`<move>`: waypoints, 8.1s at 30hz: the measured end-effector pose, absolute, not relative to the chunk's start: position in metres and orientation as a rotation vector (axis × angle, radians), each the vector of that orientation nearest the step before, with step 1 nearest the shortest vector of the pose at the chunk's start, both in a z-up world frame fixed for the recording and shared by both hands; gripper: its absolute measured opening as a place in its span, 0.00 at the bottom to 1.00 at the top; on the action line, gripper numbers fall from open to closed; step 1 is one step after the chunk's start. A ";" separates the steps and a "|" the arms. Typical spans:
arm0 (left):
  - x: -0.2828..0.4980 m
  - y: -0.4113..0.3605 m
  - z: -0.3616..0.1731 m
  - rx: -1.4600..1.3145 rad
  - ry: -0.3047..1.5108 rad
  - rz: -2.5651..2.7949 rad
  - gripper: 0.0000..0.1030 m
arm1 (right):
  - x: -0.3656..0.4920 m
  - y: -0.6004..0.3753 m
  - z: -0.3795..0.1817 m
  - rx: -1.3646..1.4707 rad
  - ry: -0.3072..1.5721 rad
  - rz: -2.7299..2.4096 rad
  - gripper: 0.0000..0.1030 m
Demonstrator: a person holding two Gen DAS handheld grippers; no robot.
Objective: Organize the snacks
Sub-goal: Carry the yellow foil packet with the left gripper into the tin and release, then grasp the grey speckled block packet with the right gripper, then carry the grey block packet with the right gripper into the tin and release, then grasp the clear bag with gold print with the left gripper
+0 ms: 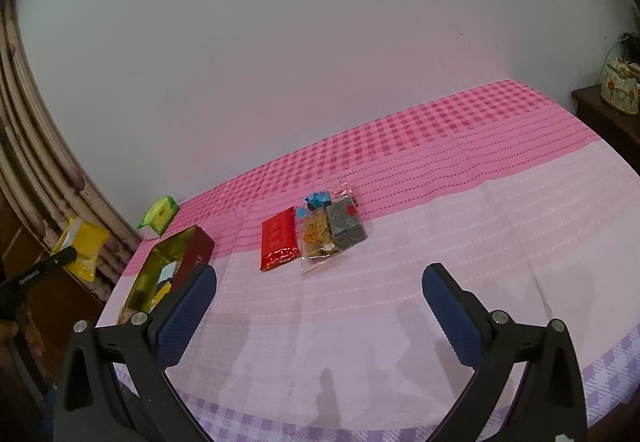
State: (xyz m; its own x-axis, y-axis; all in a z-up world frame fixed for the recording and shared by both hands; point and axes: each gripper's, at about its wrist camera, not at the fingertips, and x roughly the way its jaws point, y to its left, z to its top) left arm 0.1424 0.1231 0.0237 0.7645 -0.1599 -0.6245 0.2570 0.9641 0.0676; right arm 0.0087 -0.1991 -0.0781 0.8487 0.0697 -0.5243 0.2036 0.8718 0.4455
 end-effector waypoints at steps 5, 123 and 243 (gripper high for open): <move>0.157 0.146 0.004 0.178 0.712 -0.203 0.08 | 0.012 -0.194 -0.083 0.497 0.585 -0.070 1.00; 0.049 0.215 -0.079 -0.070 0.750 -0.136 0.59 | 0.160 -0.170 -0.057 -0.065 0.841 -0.265 0.31; 0.122 -0.036 -0.107 0.030 0.887 -0.578 0.59 | -0.033 -0.250 -0.127 0.613 0.614 -0.327 0.90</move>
